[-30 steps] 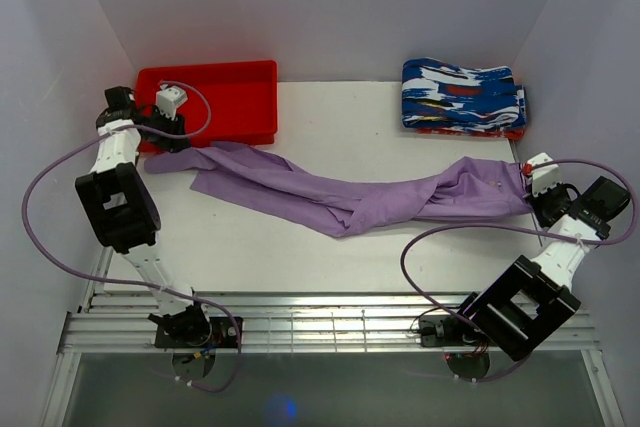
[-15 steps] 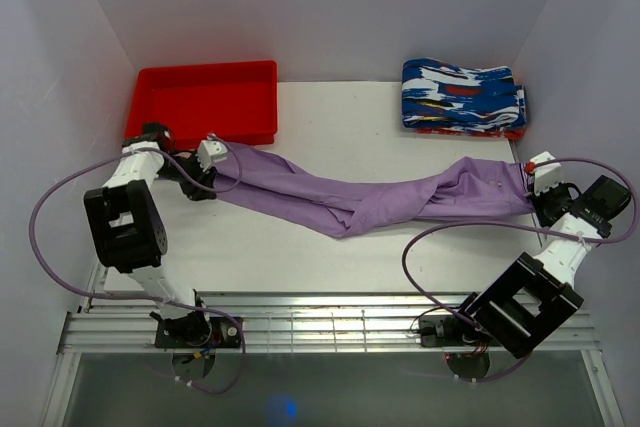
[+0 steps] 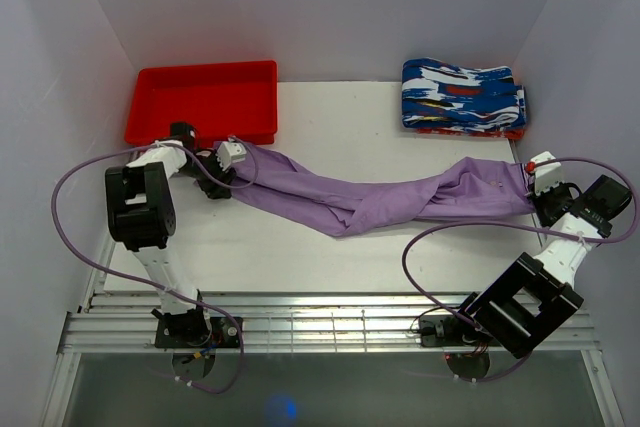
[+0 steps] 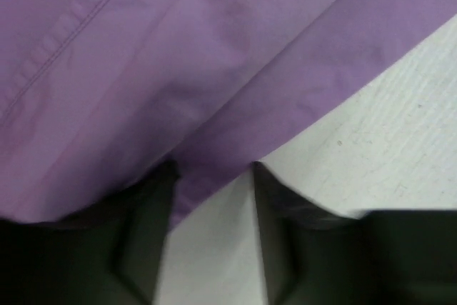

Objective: Fold and stack the trousers
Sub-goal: Flatten the trousers out

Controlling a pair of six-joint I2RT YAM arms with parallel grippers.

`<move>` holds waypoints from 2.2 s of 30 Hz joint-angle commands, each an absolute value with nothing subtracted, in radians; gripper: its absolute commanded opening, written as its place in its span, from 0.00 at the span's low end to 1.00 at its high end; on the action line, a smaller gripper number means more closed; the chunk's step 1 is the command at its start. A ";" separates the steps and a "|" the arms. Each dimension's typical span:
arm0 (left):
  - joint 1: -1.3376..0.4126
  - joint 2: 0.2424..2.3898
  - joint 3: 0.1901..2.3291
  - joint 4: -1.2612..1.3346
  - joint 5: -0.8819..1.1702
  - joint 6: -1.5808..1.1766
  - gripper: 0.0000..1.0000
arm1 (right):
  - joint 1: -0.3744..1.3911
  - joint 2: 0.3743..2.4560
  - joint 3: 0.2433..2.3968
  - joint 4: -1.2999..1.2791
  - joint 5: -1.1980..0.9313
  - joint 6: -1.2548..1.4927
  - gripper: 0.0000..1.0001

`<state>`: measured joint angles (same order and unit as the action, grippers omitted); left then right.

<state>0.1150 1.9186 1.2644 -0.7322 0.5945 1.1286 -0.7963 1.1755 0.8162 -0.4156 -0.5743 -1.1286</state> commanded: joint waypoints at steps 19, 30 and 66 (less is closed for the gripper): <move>0.152 1.444 1.359 -1.405 0.663 1.453 0.00 | -0.802 1.177 0.888 -0.308 -0.542 -1.100 0.08; 0.347 1.451 1.707 -1.405 0.946 1.298 0.00 | -0.804 1.189 0.861 -0.192 -0.483 -1.077 0.08; 0.440 1.461 1.160 -1.268 0.425 1.372 0.63 | -0.804 1.203 0.831 -0.472 -0.558 -1.258 0.08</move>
<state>0.4519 1.5108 1.2858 -1.3025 0.5156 1.2312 -0.8089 1.1904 0.7967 -0.4416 -0.5640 -1.2461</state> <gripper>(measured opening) 0.625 0.100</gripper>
